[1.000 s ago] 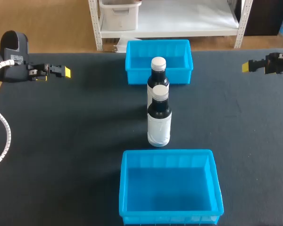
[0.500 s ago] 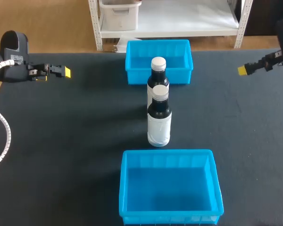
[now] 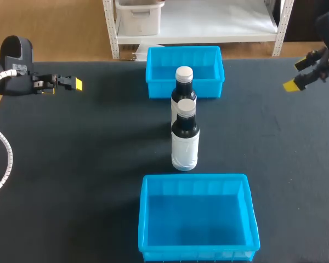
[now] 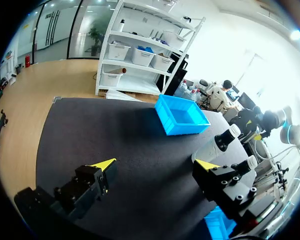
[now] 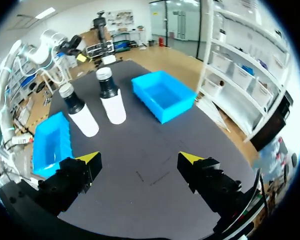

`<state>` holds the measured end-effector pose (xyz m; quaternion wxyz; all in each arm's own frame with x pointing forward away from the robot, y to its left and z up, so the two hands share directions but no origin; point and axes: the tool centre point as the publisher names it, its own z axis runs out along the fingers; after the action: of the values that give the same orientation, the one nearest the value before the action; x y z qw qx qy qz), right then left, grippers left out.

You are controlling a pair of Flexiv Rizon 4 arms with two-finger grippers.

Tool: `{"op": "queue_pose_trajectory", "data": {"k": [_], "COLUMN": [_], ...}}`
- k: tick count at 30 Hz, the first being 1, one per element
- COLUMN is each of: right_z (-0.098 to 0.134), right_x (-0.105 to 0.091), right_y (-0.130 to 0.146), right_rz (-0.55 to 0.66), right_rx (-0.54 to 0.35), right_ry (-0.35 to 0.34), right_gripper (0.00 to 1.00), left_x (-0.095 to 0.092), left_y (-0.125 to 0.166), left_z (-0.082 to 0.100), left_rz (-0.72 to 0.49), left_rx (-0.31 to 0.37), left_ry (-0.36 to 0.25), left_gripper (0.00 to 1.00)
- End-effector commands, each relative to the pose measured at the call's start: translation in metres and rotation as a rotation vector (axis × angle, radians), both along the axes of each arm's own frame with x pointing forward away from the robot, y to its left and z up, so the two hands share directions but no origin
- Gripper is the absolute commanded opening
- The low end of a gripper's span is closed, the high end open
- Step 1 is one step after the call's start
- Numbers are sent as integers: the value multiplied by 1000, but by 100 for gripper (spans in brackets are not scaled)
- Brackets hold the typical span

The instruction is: Pick up the bottle, and place it in the far bin if it is heavy, or in the near bin if it is light.

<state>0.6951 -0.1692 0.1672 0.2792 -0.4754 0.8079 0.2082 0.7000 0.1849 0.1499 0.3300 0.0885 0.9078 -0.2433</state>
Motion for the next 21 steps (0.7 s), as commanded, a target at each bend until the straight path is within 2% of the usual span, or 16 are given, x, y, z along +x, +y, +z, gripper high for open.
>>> {"op": "queue_pose_trajectory", "data": {"k": [1,8,21], "right_z": [3,6,-11], "right_x": [-6,-31,-66], "right_y": [24,61,124], "right_rz": [244,305,309], "right_rx": [78,85,98], "right_ry": [16,-73,-79], "right_gripper": [100,100,100], "left_x": [0,0,0], "left_y": [0,0,0], "left_z": [0,0,0], "left_rz": [0,0,0], "left_rx": [0,0,0], "left_ry": [0,0,0], "left_gripper": [100,100,100]}}
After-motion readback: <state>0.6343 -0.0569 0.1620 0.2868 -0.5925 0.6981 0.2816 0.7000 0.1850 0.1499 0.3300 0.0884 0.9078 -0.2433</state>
